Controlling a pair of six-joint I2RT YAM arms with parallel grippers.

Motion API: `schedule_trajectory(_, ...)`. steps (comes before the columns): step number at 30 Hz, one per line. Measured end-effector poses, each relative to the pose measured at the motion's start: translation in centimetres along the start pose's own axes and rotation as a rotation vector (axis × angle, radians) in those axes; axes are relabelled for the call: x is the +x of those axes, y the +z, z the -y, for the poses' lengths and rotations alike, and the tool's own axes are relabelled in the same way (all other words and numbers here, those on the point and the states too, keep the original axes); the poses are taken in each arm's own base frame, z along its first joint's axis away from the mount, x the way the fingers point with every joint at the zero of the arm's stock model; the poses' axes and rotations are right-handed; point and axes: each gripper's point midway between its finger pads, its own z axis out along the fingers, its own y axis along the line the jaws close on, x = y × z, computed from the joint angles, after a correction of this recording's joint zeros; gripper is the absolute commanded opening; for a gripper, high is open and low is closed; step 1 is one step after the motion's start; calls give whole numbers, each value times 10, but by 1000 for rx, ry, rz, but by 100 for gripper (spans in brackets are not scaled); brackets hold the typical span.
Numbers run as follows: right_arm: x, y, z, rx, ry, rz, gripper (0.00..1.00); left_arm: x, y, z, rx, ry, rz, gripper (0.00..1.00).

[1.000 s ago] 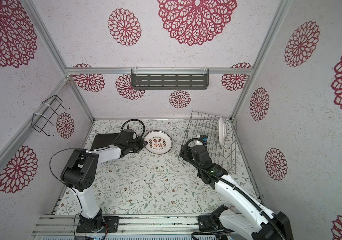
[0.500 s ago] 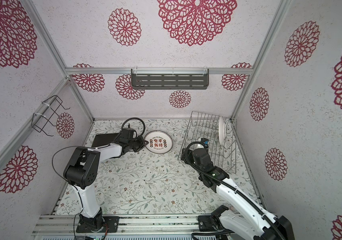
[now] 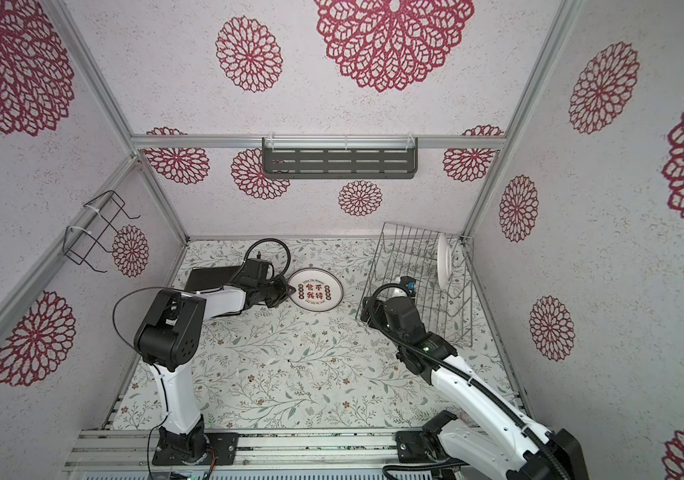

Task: Unload the plates from the dish rack
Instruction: 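Lower the red-text plate onto the table with left while right returns to rack, then open the left gripper to release the plate on the table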

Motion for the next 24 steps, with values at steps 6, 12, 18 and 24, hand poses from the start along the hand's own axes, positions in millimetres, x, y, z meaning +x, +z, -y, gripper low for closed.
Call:
schedule_trajectory(6,2,0,0,-3,-1,-8,87,-1,-1,-2,-1,-3,0,13)
schedule_trajectory(12,4,0,-1,-13,-1,-16,87,-3,-2,-3,2,-5,-3,27)
schedule_trajectory(18,2,-3,-3,-21,1,-9,87,-4,-2,-7,-3,-10,-3,31)
schedule_trajectory(24,-2,-9,-4,-31,6,4,87,-5,-3,-9,-7,-7,-3,37)
